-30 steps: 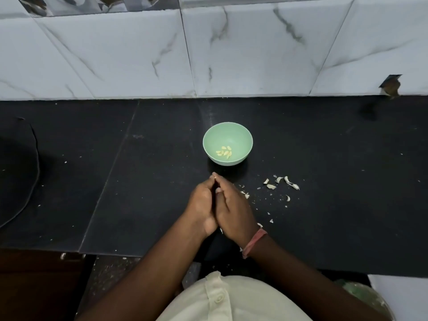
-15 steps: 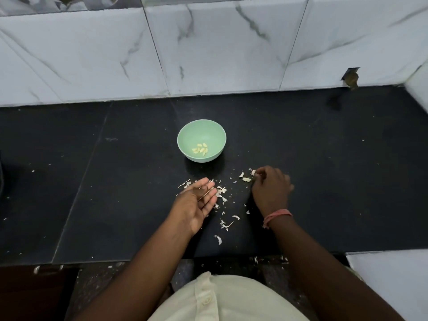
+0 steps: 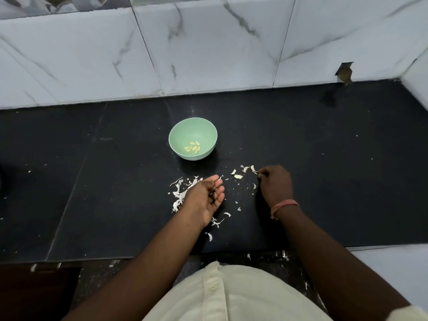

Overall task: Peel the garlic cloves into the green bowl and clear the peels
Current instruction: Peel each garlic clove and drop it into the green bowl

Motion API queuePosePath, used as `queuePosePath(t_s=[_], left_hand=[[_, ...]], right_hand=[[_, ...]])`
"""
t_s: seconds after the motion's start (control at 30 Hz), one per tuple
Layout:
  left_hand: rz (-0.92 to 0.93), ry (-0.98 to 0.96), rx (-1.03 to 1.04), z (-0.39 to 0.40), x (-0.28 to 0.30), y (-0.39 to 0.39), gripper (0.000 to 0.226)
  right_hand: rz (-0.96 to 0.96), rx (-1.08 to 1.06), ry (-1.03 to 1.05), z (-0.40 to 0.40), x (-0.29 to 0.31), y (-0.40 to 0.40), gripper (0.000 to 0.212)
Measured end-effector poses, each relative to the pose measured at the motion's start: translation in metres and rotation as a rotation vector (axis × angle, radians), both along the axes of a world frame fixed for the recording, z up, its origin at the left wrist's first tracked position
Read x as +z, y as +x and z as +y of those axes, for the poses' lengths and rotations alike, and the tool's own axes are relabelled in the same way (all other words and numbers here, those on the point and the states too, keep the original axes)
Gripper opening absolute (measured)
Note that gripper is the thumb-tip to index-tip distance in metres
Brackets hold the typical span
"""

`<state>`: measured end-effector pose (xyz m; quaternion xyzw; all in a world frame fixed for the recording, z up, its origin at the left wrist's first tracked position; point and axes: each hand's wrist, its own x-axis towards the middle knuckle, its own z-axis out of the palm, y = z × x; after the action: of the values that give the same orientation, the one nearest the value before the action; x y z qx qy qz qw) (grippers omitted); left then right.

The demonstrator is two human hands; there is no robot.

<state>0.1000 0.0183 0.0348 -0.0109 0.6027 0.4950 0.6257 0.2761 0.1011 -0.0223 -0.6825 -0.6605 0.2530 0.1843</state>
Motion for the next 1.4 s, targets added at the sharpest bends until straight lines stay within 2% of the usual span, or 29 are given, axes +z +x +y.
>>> queuePosePath(t_s=[0.2,0.33,0.57,0.87,0.97,1.1,1.27,1.4], left_hand=[[0.011,-0.018,-0.022,-0.005,-0.006,0.007,0.028],[0.037,-0.021,-0.038,-0.006,-0.006,0.010,0.028],[0.049,-0.019,-0.042,-0.010,-0.007,0.010,0.029],[0.062,-0.005,-0.039,-0.015,-0.009,0.008,0.027],[0.093,0.043,-0.043,-0.015,-0.013,0.006,0.021],[0.142,0.122,-0.025,-0.013,-0.018,0.006,0.012],[0.111,0.163,-0.013,-0.014,-0.023,-0.002,0.011],[0.084,0.181,-0.019,-0.015,-0.026,-0.006,0.014]], right_hand=[[-0.115,0.111,0.034,-0.007,0.002,0.000,0.013],[-0.122,0.119,0.108,-0.011,-0.007,-0.003,0.015],[-0.163,0.289,0.296,-0.015,-0.010,-0.027,0.030],[-0.101,0.311,0.193,-0.017,-0.007,-0.046,0.012],[0.065,0.284,0.223,-0.031,0.004,-0.050,0.013],[0.474,0.179,-0.059,-0.050,0.017,-0.063,0.016],[0.759,0.092,-0.231,-0.053,0.023,-0.061,0.018],[0.934,0.019,-0.324,-0.059,0.027,-0.059,0.006]])
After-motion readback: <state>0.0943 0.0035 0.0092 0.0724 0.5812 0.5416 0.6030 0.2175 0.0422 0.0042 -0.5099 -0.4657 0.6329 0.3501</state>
